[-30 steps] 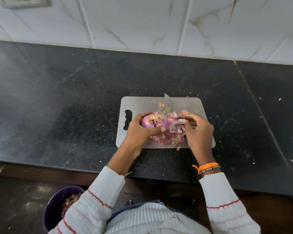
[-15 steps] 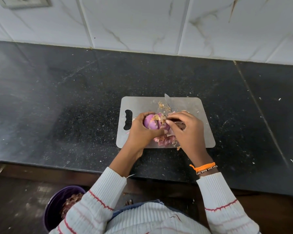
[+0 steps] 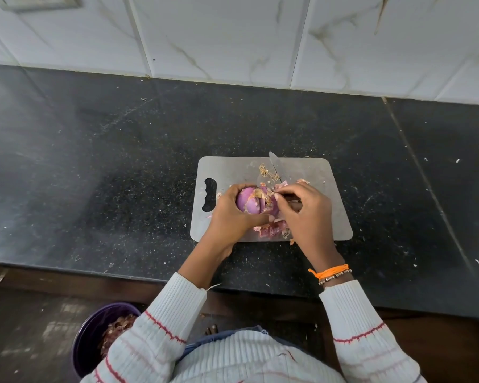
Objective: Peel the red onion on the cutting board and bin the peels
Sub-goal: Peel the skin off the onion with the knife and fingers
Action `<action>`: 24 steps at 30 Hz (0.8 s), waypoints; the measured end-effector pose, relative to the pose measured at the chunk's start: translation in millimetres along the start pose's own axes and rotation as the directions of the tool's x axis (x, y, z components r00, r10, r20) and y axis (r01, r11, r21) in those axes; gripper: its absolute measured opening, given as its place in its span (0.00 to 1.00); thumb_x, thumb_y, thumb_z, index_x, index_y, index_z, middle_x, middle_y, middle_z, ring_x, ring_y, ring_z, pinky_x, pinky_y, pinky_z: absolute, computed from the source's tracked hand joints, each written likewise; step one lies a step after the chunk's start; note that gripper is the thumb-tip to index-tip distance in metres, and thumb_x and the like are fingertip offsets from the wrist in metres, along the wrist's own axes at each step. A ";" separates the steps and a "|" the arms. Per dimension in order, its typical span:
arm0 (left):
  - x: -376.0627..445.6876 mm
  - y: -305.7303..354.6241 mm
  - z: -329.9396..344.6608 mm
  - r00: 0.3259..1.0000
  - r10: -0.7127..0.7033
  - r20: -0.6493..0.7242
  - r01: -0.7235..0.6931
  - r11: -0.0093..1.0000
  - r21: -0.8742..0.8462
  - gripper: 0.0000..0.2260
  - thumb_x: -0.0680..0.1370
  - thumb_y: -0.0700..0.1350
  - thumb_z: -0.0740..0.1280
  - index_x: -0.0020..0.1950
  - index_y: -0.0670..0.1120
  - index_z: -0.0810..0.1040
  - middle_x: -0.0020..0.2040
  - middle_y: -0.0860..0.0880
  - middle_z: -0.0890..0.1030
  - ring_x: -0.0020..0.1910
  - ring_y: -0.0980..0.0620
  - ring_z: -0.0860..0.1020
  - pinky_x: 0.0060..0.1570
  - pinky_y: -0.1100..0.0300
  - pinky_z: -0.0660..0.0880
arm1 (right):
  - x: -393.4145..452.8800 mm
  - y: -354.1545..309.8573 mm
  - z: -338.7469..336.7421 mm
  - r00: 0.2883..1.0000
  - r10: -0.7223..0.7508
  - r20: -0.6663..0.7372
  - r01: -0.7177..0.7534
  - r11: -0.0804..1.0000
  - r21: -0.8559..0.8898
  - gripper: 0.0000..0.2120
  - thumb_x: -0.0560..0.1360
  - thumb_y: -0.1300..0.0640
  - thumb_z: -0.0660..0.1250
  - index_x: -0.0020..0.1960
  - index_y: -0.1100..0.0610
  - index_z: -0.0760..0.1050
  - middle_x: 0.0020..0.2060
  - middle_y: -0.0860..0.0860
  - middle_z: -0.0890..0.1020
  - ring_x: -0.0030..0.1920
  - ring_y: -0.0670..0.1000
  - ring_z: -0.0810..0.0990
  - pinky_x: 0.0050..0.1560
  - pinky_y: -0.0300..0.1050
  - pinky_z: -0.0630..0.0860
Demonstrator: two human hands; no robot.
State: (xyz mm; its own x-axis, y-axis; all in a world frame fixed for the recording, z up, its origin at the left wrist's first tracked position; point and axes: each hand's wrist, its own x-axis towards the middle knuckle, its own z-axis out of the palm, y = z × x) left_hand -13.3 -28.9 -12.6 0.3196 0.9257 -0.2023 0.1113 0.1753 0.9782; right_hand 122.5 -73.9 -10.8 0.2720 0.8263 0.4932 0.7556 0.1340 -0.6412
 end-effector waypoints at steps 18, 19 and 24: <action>0.0 0.5 -0.8 0.998 -0.017 0.056 0.022 0.996 -0.084 0.28 0.60 0.32 0.78 0.54 0.49 0.75 0.53 0.46 0.79 0.51 0.48 0.80 0.48 0.57 0.80 | 0.1 11.1 2.3 0.968 0.246 -0.047 -0.246 0.969 0.001 0.02 0.73 0.63 0.69 0.45 0.61 0.79 0.40 0.52 0.81 0.38 0.44 0.77 0.37 0.26 0.71; -0.3 1.2 -0.8 0.998 -0.019 0.065 0.025 0.996 -0.091 0.27 0.60 0.32 0.78 0.54 0.49 0.75 0.53 0.47 0.78 0.51 0.49 0.80 0.48 0.57 0.80 | -0.1 12.3 1.1 0.968 0.249 -0.040 -0.250 0.968 -0.011 0.02 0.72 0.64 0.69 0.45 0.61 0.79 0.40 0.52 0.81 0.38 0.44 0.77 0.37 0.27 0.71; -0.7 2.3 0.5 0.995 -0.046 0.086 0.060 0.985 -0.160 0.28 0.59 0.31 0.78 0.55 0.48 0.75 0.52 0.47 0.79 0.53 0.47 0.80 0.51 0.51 0.79 | -1.7 17.3 0.9 0.966 0.257 -0.014 -0.257 0.963 -0.079 0.02 0.72 0.64 0.69 0.45 0.61 0.79 0.41 0.54 0.81 0.39 0.48 0.79 0.40 0.42 0.78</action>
State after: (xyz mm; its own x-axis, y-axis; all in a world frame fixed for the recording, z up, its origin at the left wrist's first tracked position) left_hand -12.7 -29.3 -10.3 0.3939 0.8843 -0.2506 -0.0215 0.2814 0.9593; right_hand 134.5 -72.4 -23.2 0.4650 0.8254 0.3202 0.7050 -0.1264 -0.6979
